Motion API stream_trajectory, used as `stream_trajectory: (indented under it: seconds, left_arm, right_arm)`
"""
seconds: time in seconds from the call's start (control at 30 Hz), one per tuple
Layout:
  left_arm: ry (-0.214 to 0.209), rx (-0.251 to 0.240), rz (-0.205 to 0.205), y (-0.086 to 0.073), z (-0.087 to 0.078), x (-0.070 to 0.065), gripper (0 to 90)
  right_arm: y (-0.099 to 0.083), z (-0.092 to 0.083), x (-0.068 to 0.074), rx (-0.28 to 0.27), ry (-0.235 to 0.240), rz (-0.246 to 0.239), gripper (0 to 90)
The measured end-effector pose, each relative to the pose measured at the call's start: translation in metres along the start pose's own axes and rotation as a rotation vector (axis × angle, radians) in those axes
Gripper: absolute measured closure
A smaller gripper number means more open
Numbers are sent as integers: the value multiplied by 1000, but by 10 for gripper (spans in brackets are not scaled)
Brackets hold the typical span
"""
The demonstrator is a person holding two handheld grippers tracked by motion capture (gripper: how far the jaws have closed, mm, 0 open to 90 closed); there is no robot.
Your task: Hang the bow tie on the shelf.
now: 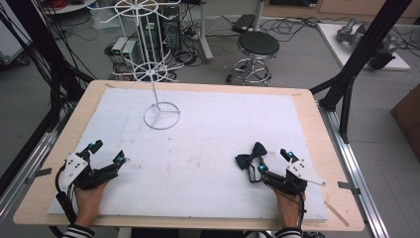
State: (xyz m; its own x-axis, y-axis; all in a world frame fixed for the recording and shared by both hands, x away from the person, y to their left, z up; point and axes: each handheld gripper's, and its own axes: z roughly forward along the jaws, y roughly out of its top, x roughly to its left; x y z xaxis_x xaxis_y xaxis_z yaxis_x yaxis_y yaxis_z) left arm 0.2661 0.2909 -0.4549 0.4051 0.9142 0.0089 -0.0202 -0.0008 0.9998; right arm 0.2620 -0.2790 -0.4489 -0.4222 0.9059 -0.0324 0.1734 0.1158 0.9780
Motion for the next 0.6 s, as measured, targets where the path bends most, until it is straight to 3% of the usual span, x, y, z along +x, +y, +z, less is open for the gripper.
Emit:
stream_trajectory:
  seconds: [0.17, 0.5, 0.6]
  left_arm:
    - [-1, 0, 0, 0, 0, 0, 153]
    - [-1, -2, -1, 0, 0, 0, 153]
    - [0, -2, -1, 0, 0, 0, 153]
  right_arm:
    - [6, 4, 0, 79, 0, 2, 169]
    - [25, 12, -1, 190, 43, -39, 227]
    - [26, 14, -2, 211, 49, -31, 226]
